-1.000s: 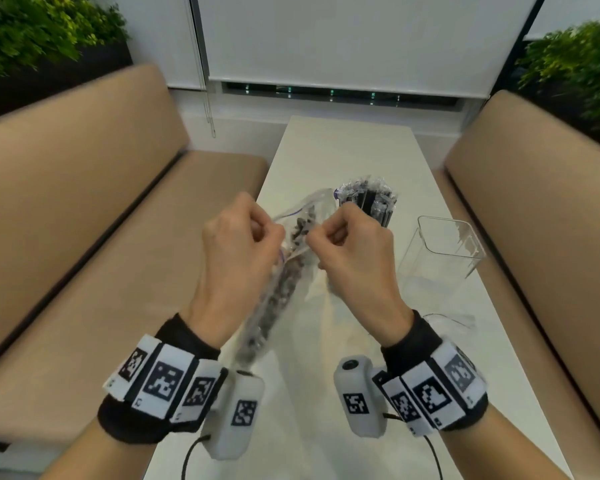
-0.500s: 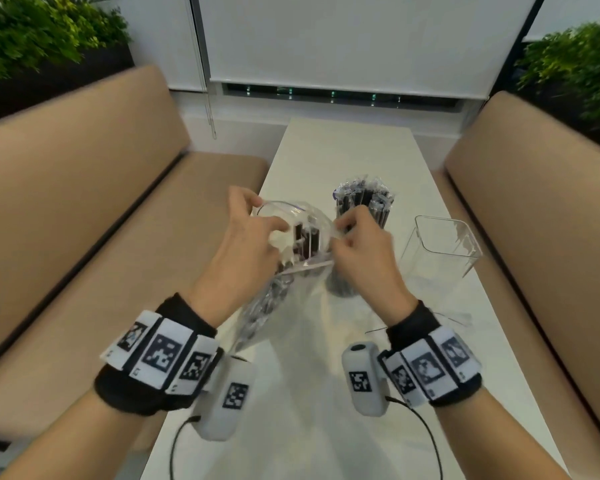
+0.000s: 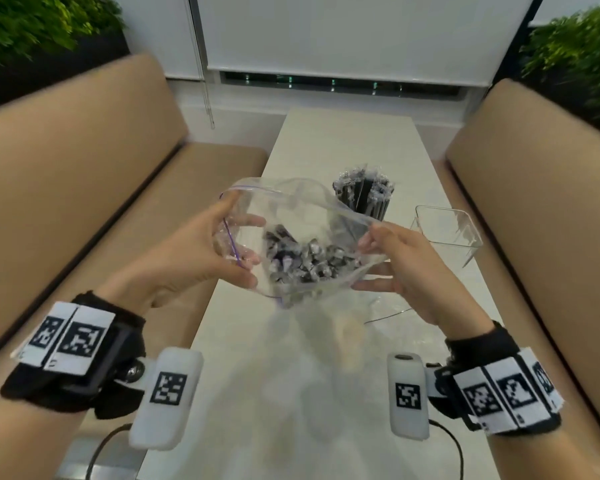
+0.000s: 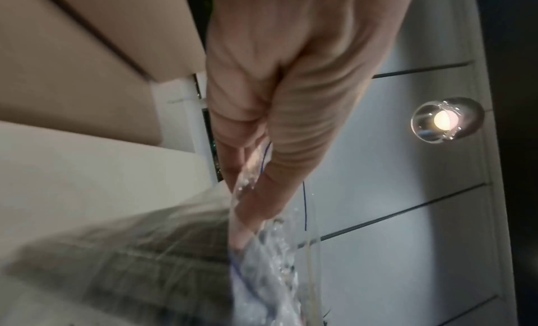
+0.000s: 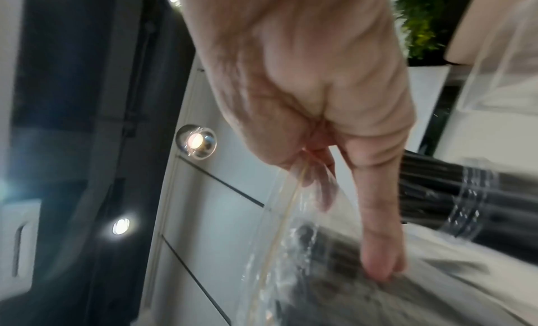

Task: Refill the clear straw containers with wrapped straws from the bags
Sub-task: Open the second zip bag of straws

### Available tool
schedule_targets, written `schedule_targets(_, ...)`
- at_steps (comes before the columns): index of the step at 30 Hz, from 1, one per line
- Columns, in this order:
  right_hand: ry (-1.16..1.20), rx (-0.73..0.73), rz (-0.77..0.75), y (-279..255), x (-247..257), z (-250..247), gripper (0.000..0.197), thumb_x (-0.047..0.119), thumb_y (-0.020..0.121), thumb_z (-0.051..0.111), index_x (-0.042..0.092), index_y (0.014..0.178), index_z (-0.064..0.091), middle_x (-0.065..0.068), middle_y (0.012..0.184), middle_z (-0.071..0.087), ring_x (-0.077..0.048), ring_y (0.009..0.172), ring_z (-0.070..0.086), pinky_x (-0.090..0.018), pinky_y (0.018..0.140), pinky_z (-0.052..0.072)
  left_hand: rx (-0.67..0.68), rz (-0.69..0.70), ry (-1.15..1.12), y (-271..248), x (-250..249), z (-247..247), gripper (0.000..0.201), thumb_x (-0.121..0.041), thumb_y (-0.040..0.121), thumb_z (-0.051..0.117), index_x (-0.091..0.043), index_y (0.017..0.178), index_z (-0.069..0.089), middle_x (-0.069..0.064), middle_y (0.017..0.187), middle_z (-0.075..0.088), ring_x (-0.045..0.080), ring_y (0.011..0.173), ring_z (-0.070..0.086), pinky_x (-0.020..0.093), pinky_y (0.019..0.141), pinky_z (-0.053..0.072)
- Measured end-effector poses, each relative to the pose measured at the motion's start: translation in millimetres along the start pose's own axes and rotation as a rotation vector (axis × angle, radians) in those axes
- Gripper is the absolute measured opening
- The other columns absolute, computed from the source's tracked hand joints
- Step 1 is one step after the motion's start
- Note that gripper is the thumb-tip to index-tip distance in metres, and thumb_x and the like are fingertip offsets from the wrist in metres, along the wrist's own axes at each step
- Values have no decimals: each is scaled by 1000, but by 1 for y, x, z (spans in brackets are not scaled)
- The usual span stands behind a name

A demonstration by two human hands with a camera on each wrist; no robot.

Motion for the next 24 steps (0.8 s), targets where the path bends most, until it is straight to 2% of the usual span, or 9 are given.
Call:
schedule_targets(2, 65, 5, -12, -3, -6, 2, 33, 19, 104, 44, 1, 79, 57, -18, 82, 70, -19, 63, 73, -27, 58, 60, 30, 28, -23, -1, 5, 2, 90, 24, 55, 79, -40, 112, 53, 1, 102, 55, 13, 56, 53, 19, 57, 51)
schedule_targets(6, 19, -53, -2, -1, -29, 9, 29, 15, 103, 45, -2, 84, 59, -25, 78, 67, -20, 52, 68, -27, 52, 58, -9, -45, 62, -9, 18, 9, 93, -3, 55, 79, -82, 87, 44, 0, 125, 42, 21, 72, 54, 27, 73, 52)
schedule_targets(8, 8, -107, 25, 1, -37, 9, 30, 17, 104, 45, 0, 84, 60, -21, 71, 66, -21, 48, 65, -29, 50, 56, -17, -119, 86, -10, 25, 10, 81, -17, 56, 78, -75, 103, 47, -8, 132, 46, 13, 78, 62, 27, 73, 54)
schedule_targets(10, -28, -126, 68, 3, -41, 9, 31, 26, 104, 45, 5, 89, 62, -13, 69, 67, -19, 53, 65, -32, 54, 56, 23, -202, -46, -7, 35, 12, 92, -27, 54, 80, -45, 137, 43, -12, 140, 48, 12, 88, 67, 38, 78, 59)
schedule_targets(14, -51, 135, 262, -4, -42, 31, 38, 51, 94, 53, 28, 124, 56, -4, 120, 65, -31, 101, 68, -46, 80, 61, -29, -274, -645, 3, 46, 22, 113, -15, 44, 95, -21, 144, 41, -1, 136, 52, 31, 101, 72, 53, 70, 60)
schedule_targets(16, 100, 338, 253, -9, -35, 50, 40, 33, 95, 61, 34, 133, 48, -1, 131, 64, -32, 111, 67, -53, 88, 57, -113, -276, -637, 8, 48, 31, 120, 10, 62, 83, -18, 155, 14, 1, 135, 50, 23, 97, 74, 43, 71, 63)
schedule_targets(18, 149, 475, 163, -10, -29, 60, 56, 3, 94, 59, 34, 138, 44, -3, 132, 65, -26, 114, 67, -47, 90, 57, -161, -286, -626, 14, 51, 35, 112, 23, 74, 65, -21, 156, 3, -2, 130, 50, 11, 85, 75, 30, 60, 63)
schedule_targets(21, 152, 428, 135, -2, -34, 55, 71, -24, 86, 44, 23, 139, 47, -8, 119, 72, -21, 100, 72, -35, 78, 61, -166, -290, -484, 19, 51, 29, 109, 21, 78, 63, -28, 155, 4, -2, 128, 47, 11, 73, 71, 28, 56, 60)
schedule_targets(24, 81, 300, 154, 7, -38, 45, 55, -20, 89, 46, 17, 128, 58, -4, 96, 78, -13, 77, 75, -28, 67, 61, -80, -334, 45, 18, 54, 14, 132, -3, 66, 86, -31, 155, -7, 0, 134, 42, 17, 92, 61, 26, 79, 52)
Point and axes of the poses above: each hand's wrist, its own y-axis towards the middle knuckle, its own z-axis out of the palm, x = y × z, the point moved 5 cm from there along y, towards the middle knuckle
